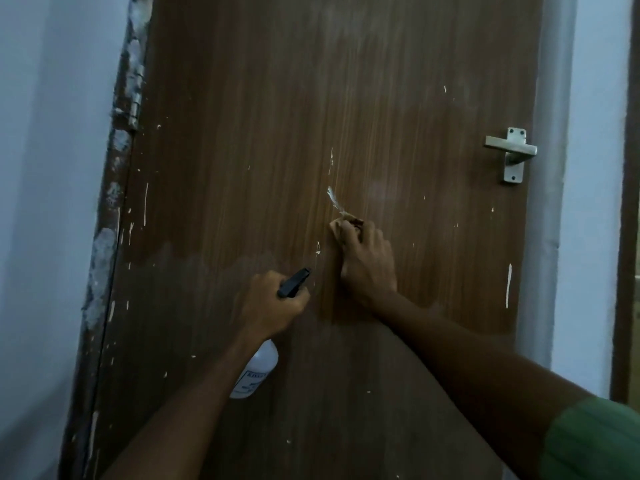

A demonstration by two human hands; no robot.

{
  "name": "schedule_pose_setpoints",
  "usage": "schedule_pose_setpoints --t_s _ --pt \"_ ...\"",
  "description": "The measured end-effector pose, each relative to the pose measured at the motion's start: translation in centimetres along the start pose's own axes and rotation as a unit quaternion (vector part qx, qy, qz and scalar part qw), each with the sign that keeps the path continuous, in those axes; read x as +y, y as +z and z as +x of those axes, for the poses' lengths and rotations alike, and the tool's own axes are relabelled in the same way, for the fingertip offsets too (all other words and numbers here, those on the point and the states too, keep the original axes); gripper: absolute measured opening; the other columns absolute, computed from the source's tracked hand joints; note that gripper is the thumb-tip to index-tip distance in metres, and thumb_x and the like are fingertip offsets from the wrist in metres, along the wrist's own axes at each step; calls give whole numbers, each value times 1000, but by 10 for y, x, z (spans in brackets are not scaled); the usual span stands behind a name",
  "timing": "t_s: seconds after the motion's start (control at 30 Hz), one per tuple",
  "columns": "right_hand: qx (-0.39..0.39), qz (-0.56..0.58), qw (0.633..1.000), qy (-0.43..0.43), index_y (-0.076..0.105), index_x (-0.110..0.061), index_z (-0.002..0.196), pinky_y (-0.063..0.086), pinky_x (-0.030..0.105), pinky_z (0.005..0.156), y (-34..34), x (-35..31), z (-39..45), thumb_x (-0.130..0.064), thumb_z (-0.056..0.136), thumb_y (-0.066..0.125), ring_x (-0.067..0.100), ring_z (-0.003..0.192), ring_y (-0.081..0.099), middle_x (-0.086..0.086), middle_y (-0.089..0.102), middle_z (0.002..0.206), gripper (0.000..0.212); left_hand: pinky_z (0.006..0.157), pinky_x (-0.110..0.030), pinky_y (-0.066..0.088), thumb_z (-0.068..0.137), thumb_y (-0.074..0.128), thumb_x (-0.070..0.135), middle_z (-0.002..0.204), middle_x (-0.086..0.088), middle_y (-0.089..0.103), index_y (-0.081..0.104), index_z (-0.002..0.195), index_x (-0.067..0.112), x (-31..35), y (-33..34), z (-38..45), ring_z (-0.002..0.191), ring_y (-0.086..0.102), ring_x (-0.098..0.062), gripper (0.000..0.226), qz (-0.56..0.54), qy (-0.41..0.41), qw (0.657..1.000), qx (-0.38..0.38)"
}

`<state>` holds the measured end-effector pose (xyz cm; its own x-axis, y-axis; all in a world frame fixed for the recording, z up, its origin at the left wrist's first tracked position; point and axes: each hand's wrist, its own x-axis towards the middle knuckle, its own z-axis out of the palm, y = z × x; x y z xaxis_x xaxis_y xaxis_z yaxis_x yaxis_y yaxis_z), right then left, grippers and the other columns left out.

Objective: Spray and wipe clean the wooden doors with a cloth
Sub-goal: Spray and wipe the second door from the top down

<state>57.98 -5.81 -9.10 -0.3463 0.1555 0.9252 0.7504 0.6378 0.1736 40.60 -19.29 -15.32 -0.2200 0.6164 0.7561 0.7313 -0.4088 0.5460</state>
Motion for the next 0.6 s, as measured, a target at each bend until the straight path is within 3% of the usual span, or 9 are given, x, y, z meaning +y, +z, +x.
schedule_pose_setpoints --t_s 0.07,0.17,0.23,0.27,0.33,0.4,0.43,0.5,0.6 --pt "-42 -20 995 -88 27 -29 156 46 47 96 13 -15 -21 -46 91 64 31 119 47 14 37 144 76 48 -30 44 99 70 21 57 -10 58 66 76 -2 -1 -1 0 48 53 -20 33 2 -5 1000 -2" --pt "-145 -96 928 -330 21 -26 157 47 47 97 28 -17 -43 -47 95 59 34 122 48 18 38 149 76 45 -21 42 99 70 18 60 -12 63 68 78 -1 -2 -8 4 47 53 -14 29 12 6 1000 -10" --pt "-120 -119 919 -357 25 -27 155 44 46 93 24 -12 -23 -49 93 58 31 117 46 16 42 145 73 44 -19 42 99 71 18 64 -15 65 68 79 -1 -1 -16 7 47 54 -15 27 15 7 1000 2" --pt "-90 -112 935 -324 30 -28 152 43 45 92 20 -13 -13 -48 91 59 31 115 46 14 44 142 71 43 -19 41 99 71 18 62 -14 65 68 78 -1 -2 -20 8 47 54 -16 28 18 8 1000 10" --pt "-31 -53 985 -163 38 -30 147 39 44 91 10 -20 3 -45 92 56 31 114 46 11 43 138 60 42 -18 38 97 72 18 55 -8 58 66 74 -2 -1 -26 7 44 50 -13 32 33 8 999 22" --pt "16 15 1000 -7 40 -29 145 40 42 92 10 -36 2 -40 97 52 28 112 44 9 41 136 50 40 -18 34 96 73 17 51 -2 53 64 69 -4 1 -31 2 40 45 -9 35 58 1 998 23" --pt "21 41 999 20 39 -29 146 41 44 95 14 -46 -6 -40 98 52 28 114 42 9 40 139 51 39 -18 34 96 73 17 51 0 52 63 69 -3 2 -34 -1 40 45 -9 36 66 -6 998 20" --pt "-56 52 992 -96 31 -31 152 42 50 102 26 -66 -28 -43 96 57 32 122 41 13 35 148 62 40 -16 37 99 70 16 53 2 53 62 70 3 1 -42 -8 40 48 -6 33 69 -18 997 0" --pt "-208 -85 885 -408 24 -24 158 39 51 108 35 -73 -38 -44 97 57 36 131 39 18 32 157 72 44 -15 40 102 68 21 55 3 56 63 72 11 -7 -53 -19 43 52 -4 32 74 -23 997 -29"
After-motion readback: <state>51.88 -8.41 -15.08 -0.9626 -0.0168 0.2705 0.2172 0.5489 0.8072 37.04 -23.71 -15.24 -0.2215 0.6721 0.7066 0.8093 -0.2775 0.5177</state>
